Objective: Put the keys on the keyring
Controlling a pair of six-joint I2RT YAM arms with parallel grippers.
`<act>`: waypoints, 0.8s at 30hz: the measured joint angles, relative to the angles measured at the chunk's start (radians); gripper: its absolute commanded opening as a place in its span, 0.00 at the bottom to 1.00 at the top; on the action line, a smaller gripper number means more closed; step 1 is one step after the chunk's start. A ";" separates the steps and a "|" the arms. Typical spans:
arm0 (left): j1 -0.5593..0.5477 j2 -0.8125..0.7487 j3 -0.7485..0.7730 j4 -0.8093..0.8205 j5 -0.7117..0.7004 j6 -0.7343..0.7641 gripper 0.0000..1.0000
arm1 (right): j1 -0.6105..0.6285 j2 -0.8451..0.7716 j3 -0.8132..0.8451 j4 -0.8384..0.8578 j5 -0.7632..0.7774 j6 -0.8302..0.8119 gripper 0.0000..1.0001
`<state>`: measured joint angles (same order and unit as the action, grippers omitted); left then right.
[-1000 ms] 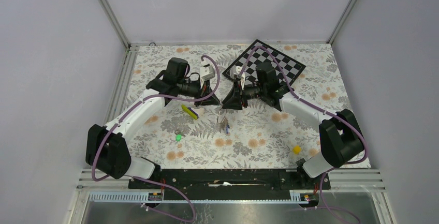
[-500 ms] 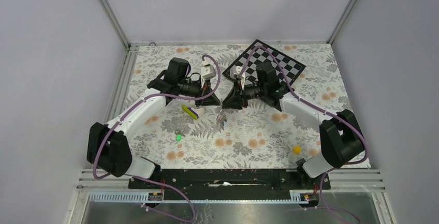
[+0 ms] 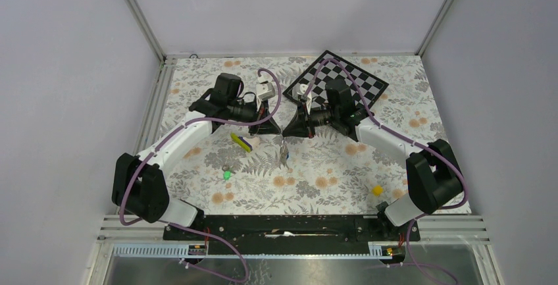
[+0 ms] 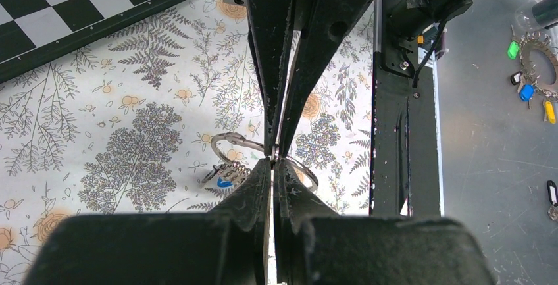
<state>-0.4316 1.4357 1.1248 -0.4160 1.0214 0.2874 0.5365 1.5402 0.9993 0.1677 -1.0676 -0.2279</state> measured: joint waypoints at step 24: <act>0.055 -0.051 -0.191 0.514 0.132 -0.195 0.54 | -0.035 0.000 -0.080 0.317 -0.060 0.325 0.00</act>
<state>-0.3771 1.3849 0.9337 0.0982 1.1534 0.0921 0.5011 1.5398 0.9192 0.4847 -1.1275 0.0967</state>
